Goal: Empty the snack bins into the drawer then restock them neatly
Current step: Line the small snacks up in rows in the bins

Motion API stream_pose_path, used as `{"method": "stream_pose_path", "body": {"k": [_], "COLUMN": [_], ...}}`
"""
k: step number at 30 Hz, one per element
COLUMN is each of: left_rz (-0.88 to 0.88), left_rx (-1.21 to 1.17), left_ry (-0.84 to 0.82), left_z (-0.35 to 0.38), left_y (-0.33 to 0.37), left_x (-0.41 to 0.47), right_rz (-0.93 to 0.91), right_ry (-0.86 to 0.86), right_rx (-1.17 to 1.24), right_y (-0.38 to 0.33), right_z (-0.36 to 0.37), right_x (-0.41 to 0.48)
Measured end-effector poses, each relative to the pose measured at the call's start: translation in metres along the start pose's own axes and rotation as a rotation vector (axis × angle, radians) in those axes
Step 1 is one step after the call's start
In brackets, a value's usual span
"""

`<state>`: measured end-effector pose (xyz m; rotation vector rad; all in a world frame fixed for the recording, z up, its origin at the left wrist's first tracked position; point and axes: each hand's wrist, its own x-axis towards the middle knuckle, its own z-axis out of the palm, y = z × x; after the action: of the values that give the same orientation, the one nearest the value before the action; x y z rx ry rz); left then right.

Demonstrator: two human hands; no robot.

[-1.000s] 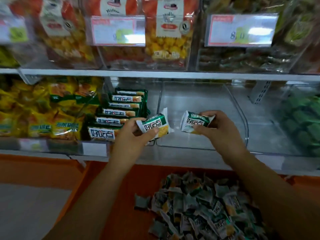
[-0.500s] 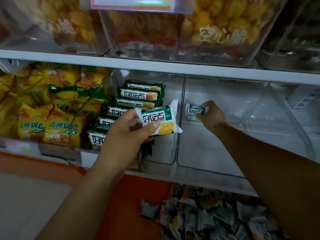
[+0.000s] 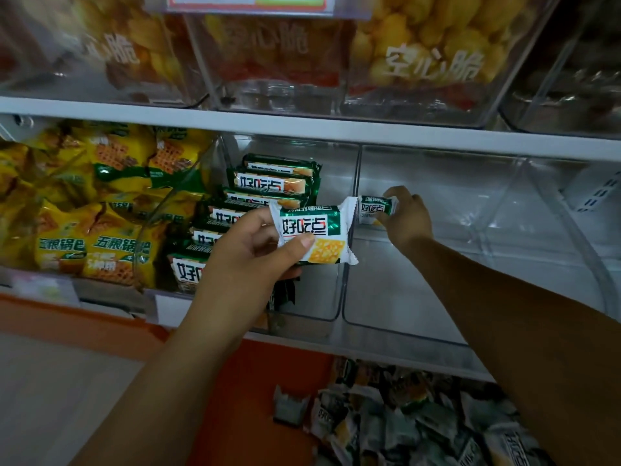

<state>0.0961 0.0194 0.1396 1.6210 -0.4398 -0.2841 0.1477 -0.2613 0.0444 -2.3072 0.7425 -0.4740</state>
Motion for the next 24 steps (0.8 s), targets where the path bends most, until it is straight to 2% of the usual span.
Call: {"method": "stream_pose_path", "body": {"k": [5, 8, 10, 12, 13, 16, 20, 22, 24], "left_rz": [-0.009, -0.017, -0.012, 0.013, 0.028, 0.085, 0.113, 0.091, 0.100], "left_rx": [0.005, 0.007, 0.001, -0.003, 0.010, 0.135, 0.264, 0.312, 0.379], "left_ry": [-0.012, -0.016, -0.011, 0.002, 0.005, 0.006, -0.039, -0.111, -0.141], "left_z": [0.008, 0.016, 0.021, 0.027, 0.029, 0.035, 0.038, 0.038, 0.039], "left_y": [0.002, 0.002, 0.002, 0.001, 0.000, -0.006, -0.016, -0.022, -0.027], "left_x": [-0.005, -0.008, -0.009, -0.010, -0.010, -0.011, -0.011, -0.013, -0.014], "right_rz": [0.006, -0.053, -0.104, -0.187, -0.229, -0.210, -0.012, 0.083, 0.134], "right_ry": [-0.061, -0.074, -0.277, -0.464, -0.498, -0.443, -0.151, -0.033, -0.059], "right_rx": [-0.024, 0.242, 0.487, 0.550, 0.529, 0.523, 0.717, 0.628, 0.475], "right_y": [-0.010, -0.033, -0.049, -0.062, -0.065, -0.066, -0.050, -0.031, -0.009], "right_z": [-0.027, -0.059, -0.084, -0.103, -0.108, -0.108, -0.108, -0.103, -0.089], "right_x": [-0.018, -0.057, -0.096, -0.132, -0.142, -0.150, -0.120, -0.093, -0.067]}}
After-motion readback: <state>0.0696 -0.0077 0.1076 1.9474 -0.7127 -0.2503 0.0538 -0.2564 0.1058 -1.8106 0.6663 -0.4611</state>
